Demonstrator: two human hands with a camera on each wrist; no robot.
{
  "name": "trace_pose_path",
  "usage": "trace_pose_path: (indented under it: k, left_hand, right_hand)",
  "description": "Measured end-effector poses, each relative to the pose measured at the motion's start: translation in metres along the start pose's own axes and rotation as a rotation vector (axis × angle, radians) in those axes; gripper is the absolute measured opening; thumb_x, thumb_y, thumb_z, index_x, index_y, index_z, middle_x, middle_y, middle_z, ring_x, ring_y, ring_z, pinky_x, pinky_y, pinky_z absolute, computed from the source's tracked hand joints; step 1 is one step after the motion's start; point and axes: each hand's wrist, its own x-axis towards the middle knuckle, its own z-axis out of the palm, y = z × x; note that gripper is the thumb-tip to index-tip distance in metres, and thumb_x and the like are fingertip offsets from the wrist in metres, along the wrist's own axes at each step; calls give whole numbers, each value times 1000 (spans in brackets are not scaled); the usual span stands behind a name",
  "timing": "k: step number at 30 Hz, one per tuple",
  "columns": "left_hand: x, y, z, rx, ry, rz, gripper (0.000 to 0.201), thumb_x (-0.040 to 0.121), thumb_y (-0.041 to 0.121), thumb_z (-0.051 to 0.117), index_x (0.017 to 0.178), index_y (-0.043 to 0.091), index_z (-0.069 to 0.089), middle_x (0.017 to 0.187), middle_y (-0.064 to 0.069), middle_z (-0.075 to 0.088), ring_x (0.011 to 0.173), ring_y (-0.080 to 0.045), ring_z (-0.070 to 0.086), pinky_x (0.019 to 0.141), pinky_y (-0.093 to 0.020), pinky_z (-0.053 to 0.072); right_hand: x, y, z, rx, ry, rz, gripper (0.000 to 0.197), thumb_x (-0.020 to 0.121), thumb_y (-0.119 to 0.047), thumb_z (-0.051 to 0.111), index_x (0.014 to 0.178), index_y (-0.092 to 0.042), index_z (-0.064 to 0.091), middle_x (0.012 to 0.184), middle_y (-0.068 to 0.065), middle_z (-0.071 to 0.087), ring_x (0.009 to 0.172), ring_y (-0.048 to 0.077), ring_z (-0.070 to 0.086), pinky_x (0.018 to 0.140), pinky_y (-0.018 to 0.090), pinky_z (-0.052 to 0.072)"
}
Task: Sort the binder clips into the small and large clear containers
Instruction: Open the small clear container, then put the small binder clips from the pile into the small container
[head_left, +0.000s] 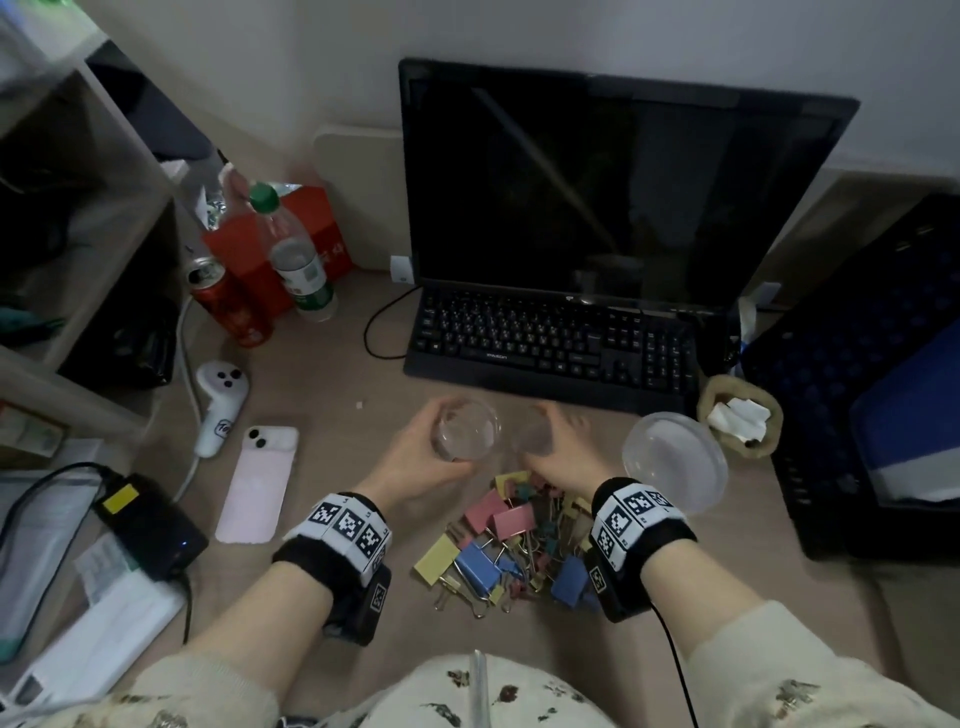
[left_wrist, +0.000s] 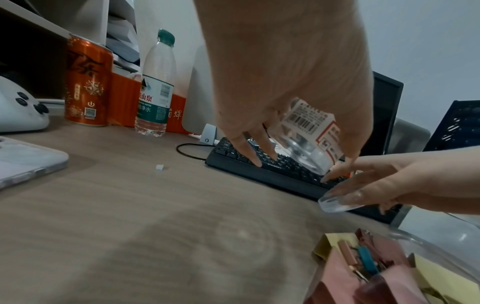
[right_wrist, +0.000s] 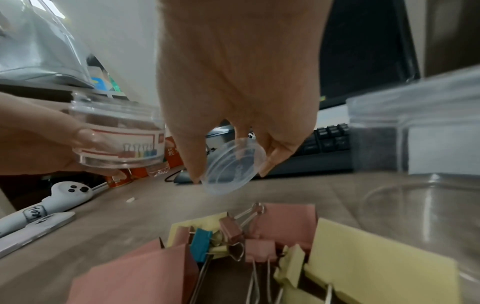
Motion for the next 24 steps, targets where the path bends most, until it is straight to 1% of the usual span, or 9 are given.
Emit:
trace_pose_path:
  k: [4, 8, 11, 13, 15, 17, 20, 22, 24]
  left_hand:
    - [7, -3, 1, -70, 9, -23, 74, 69, 20, 86, 128, 34, 42, 124, 15, 56, 116, -3, 54, 102, -27, 43]
    - [9, -8, 2, -103, 20, -36, 80, 67, 24, 88, 133, 32, 43, 124, 17, 57, 116, 0, 54, 99, -22, 42]
    - [8, -10, 4, -96, 20, -35, 82, 66, 27, 90, 134, 31, 43, 124, 18, 56, 117, 1, 52, 100, -21, 39]
    - [3, -10, 5, -100, 13, -29, 81, 66, 27, 90, 132, 30, 44, 123, 19, 55, 117, 2, 52, 100, -21, 39]
    - [1, -10, 5, -103, 16, -31, 78, 66, 27, 90, 130, 30, 45, 121, 19, 56, 114, 3, 52, 97, -19, 40]
    - [-4, -8, 5, -90, 21, -26, 76, 67, 27, 89, 128, 29, 45, 118, 20, 55, 111, 2, 53, 94, -19, 40]
    - [-14, -7, 9, -81, 5, 10, 81, 66, 31, 89, 131, 26, 43, 121, 20, 53, 116, -1, 52, 103, -25, 40]
    - [-22, -7, 14, -88, -13, 31, 86, 63, 36, 90, 133, 24, 42, 124, 20, 52, 118, 0, 51, 105, -27, 41]
    - [-30, -6, 18, -98, -36, 33, 97, 57, 43, 89, 138, 20, 40, 128, 15, 52, 119, -3, 51, 105, -28, 41]
  right_hand:
    - [18, -3, 8, -6, 35, -5, 86, 78, -48, 71, 145, -30, 21, 148, 2, 39, 134, 24, 37, 105, 51, 38]
    - [23, -3, 10, -127, -8, 6, 91, 76, -55, 70, 147, -28, 21, 150, 1, 36, 138, 22, 33, 110, 50, 31]
    - [18, -2, 10, -131, -62, -11, 87, 79, -40, 73, 149, -23, 24, 155, 2, 30, 143, 22, 23, 114, 43, 24]
    - [11, 0, 8, -72, -42, -36, 83, 82, -30, 72, 150, -19, 24, 157, 3, 26, 145, 21, 18, 116, 40, 18]
    - [6, 2, 5, -61, -10, -62, 75, 85, -25, 66, 149, -17, 27, 156, 4, 27, 144, 22, 19, 117, 39, 18]
    - [-5, 4, 1, -56, 41, -81, 64, 88, -24, 62, 145, -17, 36, 149, 3, 35, 139, 22, 25, 113, 38, 23]
    - [-26, 6, -5, -41, 67, -98, 46, 88, -22, 59, 133, -18, 50, 134, 2, 48, 127, 21, 34, 103, 35, 32]
    - [-40, 10, -5, -91, 66, -112, 34, 87, -19, 57, 120, -20, 59, 121, 2, 56, 115, 21, 45, 97, 35, 40]
    - [-55, 15, -3, -68, 59, -102, 25, 86, -15, 58, 108, -24, 65, 110, -2, 63, 97, 14, 55, 83, 31, 47]
